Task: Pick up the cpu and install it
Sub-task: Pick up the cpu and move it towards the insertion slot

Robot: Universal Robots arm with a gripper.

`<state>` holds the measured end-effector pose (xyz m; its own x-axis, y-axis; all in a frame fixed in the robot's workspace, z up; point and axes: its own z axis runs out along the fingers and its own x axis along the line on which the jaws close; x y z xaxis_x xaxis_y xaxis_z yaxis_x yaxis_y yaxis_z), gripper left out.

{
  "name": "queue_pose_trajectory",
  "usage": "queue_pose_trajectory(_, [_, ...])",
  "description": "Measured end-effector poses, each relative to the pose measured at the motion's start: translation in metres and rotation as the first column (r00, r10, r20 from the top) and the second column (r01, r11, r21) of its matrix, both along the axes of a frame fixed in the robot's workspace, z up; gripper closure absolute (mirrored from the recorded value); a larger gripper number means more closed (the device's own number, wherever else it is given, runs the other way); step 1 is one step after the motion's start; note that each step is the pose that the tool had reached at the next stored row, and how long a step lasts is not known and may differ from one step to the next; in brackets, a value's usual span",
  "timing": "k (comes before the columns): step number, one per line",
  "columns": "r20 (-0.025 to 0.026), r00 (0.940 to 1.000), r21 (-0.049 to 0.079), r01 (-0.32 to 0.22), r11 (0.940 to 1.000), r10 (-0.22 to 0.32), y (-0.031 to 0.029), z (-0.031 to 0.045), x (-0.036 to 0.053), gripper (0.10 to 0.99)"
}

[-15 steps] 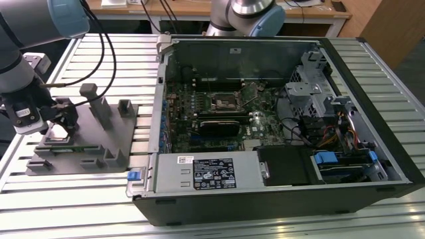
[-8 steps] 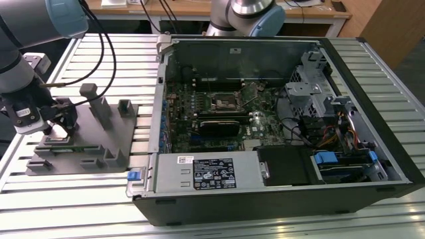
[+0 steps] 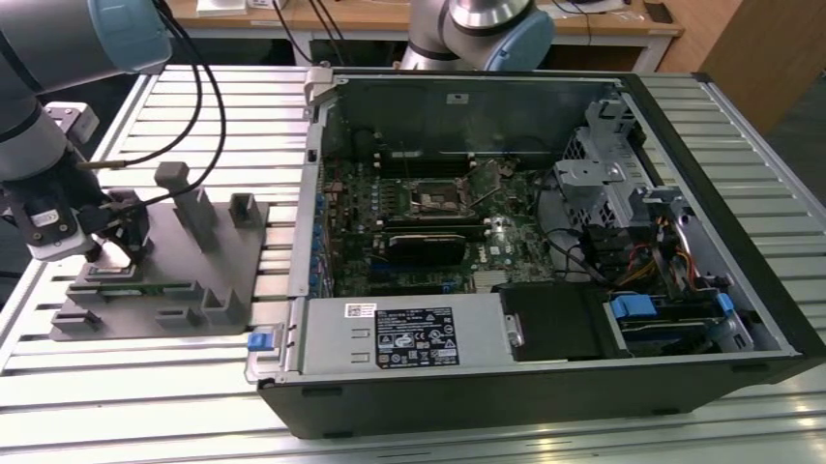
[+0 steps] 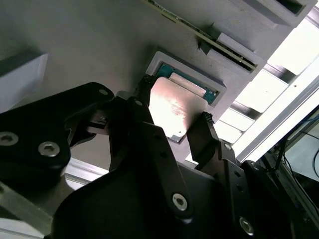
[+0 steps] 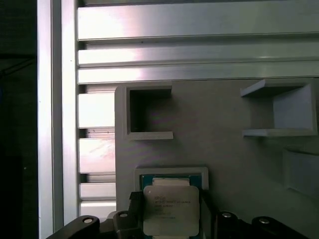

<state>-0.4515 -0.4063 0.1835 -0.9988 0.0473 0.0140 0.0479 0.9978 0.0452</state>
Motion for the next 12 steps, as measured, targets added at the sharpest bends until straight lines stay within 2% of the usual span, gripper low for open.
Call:
queue_pose_trajectory(8, [0.0001, 1.0000, 0.001, 0.000, 1.0000, 0.000, 0.0000, 0.0103, 0.0000, 0.545])
queue_pose_trajectory(12, [0.0003, 1.0000, 0.001, 0.000, 1.0000, 0.000, 0.0000, 0.0107, 0.0001, 0.545])
